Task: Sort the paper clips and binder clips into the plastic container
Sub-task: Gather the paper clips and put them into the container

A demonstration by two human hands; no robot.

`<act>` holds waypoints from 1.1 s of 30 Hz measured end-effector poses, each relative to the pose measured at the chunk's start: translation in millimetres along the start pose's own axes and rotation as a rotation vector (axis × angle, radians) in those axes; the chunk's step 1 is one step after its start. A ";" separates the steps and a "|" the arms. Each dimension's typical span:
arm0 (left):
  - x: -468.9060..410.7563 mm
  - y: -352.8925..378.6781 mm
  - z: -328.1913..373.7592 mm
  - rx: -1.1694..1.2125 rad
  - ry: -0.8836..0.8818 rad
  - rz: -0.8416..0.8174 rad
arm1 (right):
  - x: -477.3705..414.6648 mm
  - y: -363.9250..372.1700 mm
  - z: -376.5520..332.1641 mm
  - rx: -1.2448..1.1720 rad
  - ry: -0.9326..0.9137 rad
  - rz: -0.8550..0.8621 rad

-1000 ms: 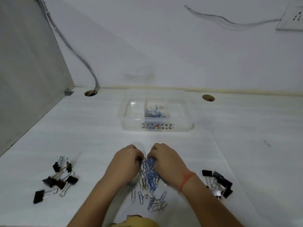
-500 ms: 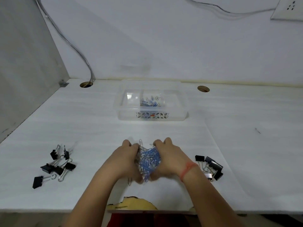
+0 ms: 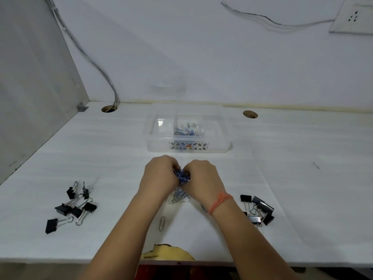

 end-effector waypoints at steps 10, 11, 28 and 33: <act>5.3 -5.9 6.8 0.002 -0.023 -0.017 | 1.1 -12.7 0.0 0.008 0.029 -0.030; 4.6 -4.5 7.2 -0.006 -0.022 -0.029 | 1.4 -11.6 1.5 0.008 0.036 -0.034; -135.3 -67.1 74.2 0.342 -0.003 -0.049 | -140.5 -98.9 44.6 -0.030 0.112 0.084; -164.6 -21.8 62.0 0.211 -0.086 -0.231 | -166.9 -52.6 65.8 -0.099 0.237 -0.231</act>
Point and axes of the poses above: each hand's wrist, its own x-axis away from the middle knuckle, its own y-axis out of the palm, z = x × y, the point moved 3 cm from there along -x, towards the middle knuckle, and after that the axes turned 8 degrees about -y, right-handed, at the moved point
